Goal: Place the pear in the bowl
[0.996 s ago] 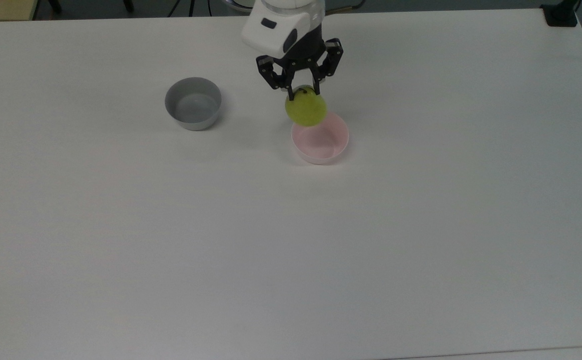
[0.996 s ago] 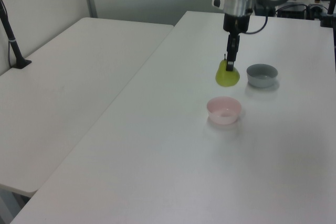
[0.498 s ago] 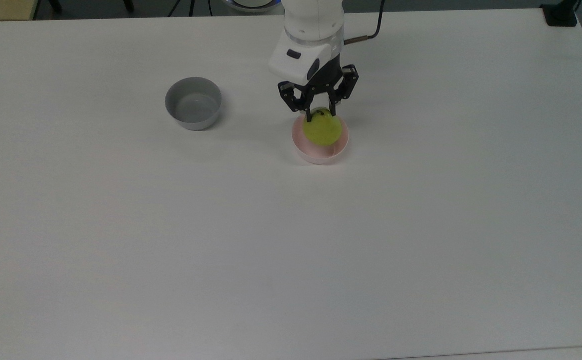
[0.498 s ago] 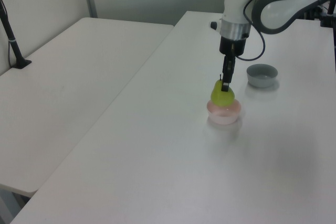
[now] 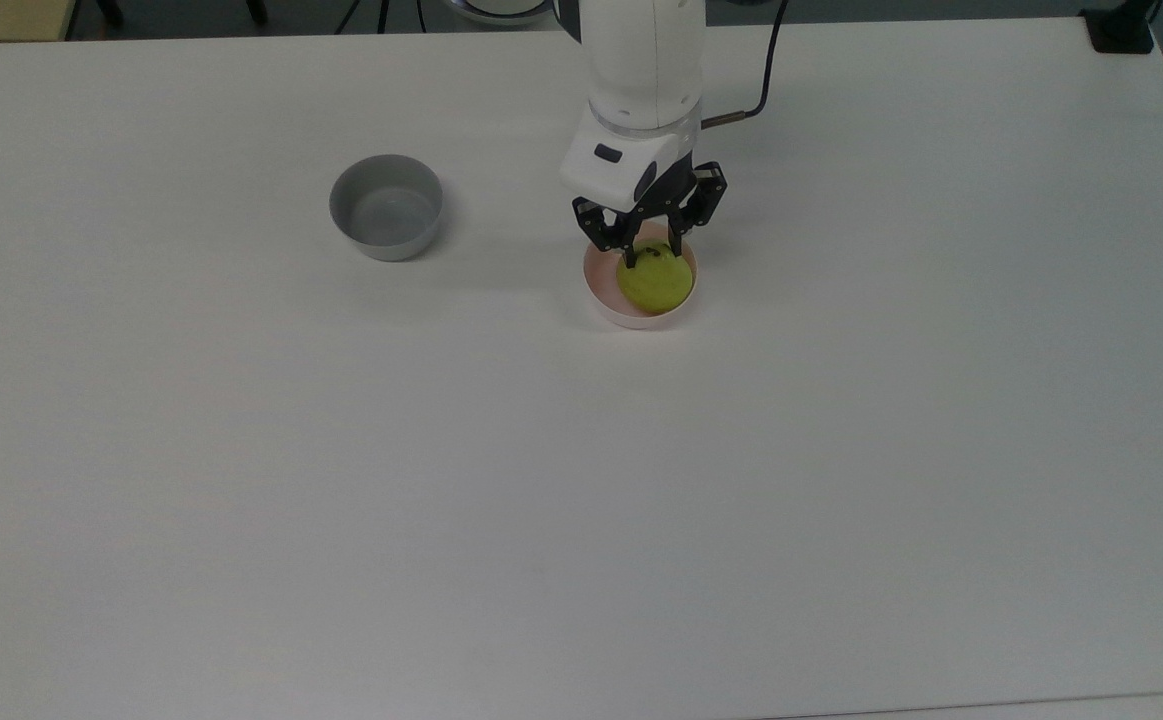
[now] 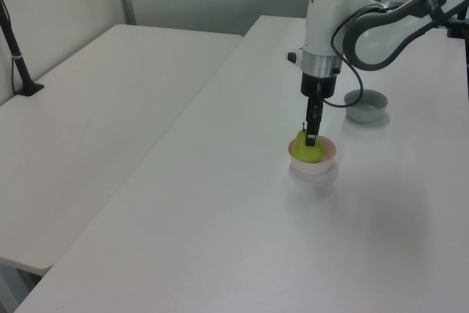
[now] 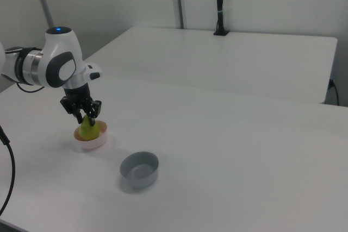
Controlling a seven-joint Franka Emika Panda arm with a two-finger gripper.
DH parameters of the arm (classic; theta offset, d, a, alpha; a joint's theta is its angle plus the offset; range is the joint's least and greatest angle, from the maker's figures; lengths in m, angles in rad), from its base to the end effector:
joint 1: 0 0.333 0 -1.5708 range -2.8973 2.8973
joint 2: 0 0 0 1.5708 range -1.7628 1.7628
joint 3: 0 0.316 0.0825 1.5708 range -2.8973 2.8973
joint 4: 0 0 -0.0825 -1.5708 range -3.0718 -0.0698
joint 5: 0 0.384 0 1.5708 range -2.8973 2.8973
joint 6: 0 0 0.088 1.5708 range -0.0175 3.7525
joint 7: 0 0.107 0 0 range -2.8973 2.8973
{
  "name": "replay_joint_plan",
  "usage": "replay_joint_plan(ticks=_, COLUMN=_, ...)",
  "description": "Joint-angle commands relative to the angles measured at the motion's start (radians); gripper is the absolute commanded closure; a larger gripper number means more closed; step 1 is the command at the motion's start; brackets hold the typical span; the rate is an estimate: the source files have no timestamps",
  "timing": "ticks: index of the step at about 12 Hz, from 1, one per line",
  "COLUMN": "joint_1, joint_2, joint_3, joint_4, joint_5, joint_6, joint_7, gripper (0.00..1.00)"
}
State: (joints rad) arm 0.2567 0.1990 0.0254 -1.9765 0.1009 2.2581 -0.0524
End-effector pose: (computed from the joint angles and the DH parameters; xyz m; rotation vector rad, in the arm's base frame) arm 0.5783 0.1699 0.3768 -3.0168 -0.4143 -0.1099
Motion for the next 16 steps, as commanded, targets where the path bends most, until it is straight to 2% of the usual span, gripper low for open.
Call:
replay_joint_plan(ticks=1, joint_1=0.013, joint_2=-0.003, joint_3=-0.007, joint_4=-0.008, joint_5=0.0, joint_6=0.02, joint_7=0.014, gripper=0.87)
replay_joint_plan(ticks=5, joint_1=0.001, joint_2=-0.012, joint_3=-0.007, joint_4=-0.001, joint_5=0.002, joint_6=0.006, joint_7=0.032, gripper=0.0)
replay_joint_plan(ticks=7, joint_1=-0.011, joint_2=-0.019, joint_3=-0.009, joint_4=0.034, joint_5=0.002, joint_6=-0.047, joint_7=0.065, gripper=0.0)
replay_joint_plan(ticks=10, joint_1=-0.054, joint_2=-0.026, joint_3=-0.018, joint_4=0.165, joint_5=-0.01, joint_6=-0.259, joint_7=0.062, gripper=0.0)
replay_joint_plan(ticks=13, joint_1=-0.121, joint_2=-0.067, joint_3=-0.019, joint_4=0.237, joint_5=-0.043, joint_6=-0.368, joint_7=0.065, gripper=0.0)
replay_joint_plan(ticks=16, joint_1=-0.184, joint_2=-0.076, joint_3=-0.027, joint_4=0.356, joint_5=-0.044, joint_6=-0.514, joint_7=0.065, gripper=0.0)
